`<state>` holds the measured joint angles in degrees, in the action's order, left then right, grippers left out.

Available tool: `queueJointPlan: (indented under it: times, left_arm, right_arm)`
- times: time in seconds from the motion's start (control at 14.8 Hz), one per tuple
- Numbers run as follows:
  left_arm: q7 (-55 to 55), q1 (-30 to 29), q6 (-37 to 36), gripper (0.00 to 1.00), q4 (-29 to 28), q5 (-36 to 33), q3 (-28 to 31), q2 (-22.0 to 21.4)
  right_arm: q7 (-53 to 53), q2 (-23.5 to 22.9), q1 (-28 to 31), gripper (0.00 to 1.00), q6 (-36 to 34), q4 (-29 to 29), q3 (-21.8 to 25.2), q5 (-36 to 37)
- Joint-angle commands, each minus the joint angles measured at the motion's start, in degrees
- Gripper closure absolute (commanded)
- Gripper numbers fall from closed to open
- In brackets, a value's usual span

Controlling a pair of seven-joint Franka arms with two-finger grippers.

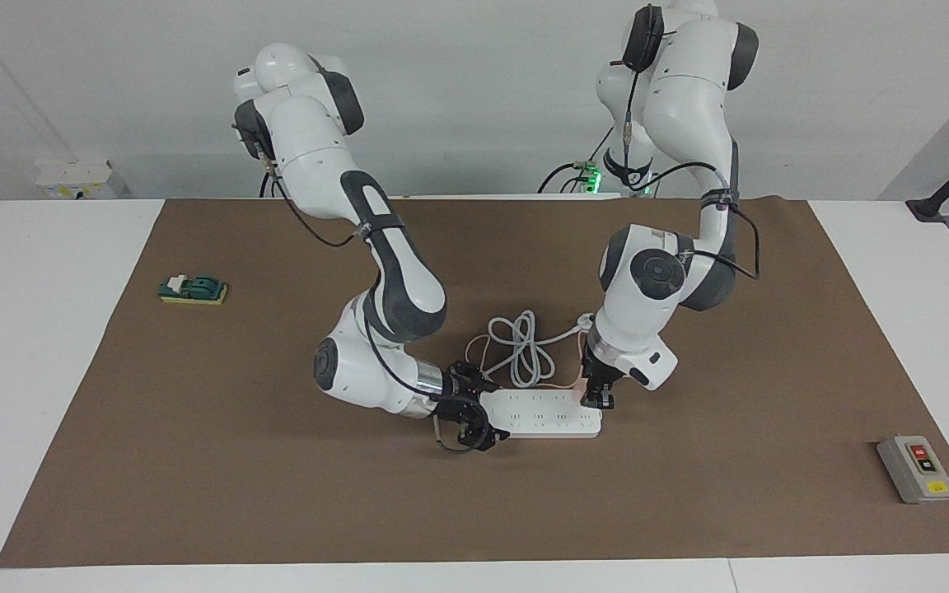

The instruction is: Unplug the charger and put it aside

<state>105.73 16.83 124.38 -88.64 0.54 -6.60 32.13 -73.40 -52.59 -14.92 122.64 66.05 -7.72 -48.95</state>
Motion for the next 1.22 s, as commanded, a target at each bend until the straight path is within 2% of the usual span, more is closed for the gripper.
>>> queueJointPlan:
  times: [0.0, 1.15]
  left_arm:
    - [-2.6, -4.3, -1.6, 1.0, 1.4, -4.6, 3.1, -1.4]
    - [-2.3, -4.3, -1.5, 1.0, 1.5, -4.6, 3.1, -1.4]
  right_arm:
    - [2.7, 2.0, 0.3, 0.0, 0.7, 3.6, -0.5, -0.9]
    - [8.9, 1.4, 0.3, 0.0, 2.3, 5.2, -0.5, -1.1]
